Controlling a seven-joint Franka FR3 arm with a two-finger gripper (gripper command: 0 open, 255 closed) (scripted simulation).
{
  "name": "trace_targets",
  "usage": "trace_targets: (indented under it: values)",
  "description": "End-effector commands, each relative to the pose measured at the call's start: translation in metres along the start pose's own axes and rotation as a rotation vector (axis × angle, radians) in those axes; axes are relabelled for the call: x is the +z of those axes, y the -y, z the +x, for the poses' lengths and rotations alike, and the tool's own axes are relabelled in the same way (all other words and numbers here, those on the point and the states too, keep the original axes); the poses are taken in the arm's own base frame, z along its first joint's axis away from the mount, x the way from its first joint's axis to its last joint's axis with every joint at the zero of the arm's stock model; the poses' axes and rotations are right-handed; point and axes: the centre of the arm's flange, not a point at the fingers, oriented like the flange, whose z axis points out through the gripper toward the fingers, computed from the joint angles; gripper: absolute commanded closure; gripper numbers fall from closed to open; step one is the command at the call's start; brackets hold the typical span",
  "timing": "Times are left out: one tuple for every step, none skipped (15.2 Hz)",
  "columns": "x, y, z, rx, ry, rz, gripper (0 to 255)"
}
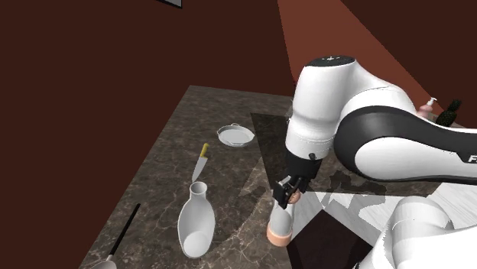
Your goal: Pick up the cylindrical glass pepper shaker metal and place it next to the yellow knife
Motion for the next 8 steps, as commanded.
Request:
trace_targets:
  values:
    - [-0.011,-0.002,0.0,0.0,0.0,0.0,255]
    - [-0.016,-0.003,0.0,0.0,0.0,0.0,255]
    - [-0.022,-0.003,0.0,0.0,0.0,0.0,255]
    - [-0.027,-0.004,0.0,0.0,0.0,0.0,255]
    - [-0.032,-0.005,0.0,0.0,0.0,0.0,255]
    - [-0.037,-0.006,0.0,0.0,0.0,0.0,255]
    - [-0.042,-0.006,0.0,0.0,0.0,0.0,255]
    - [-0.048,-0.007,0.0,0.0,0.0,0.0,255]
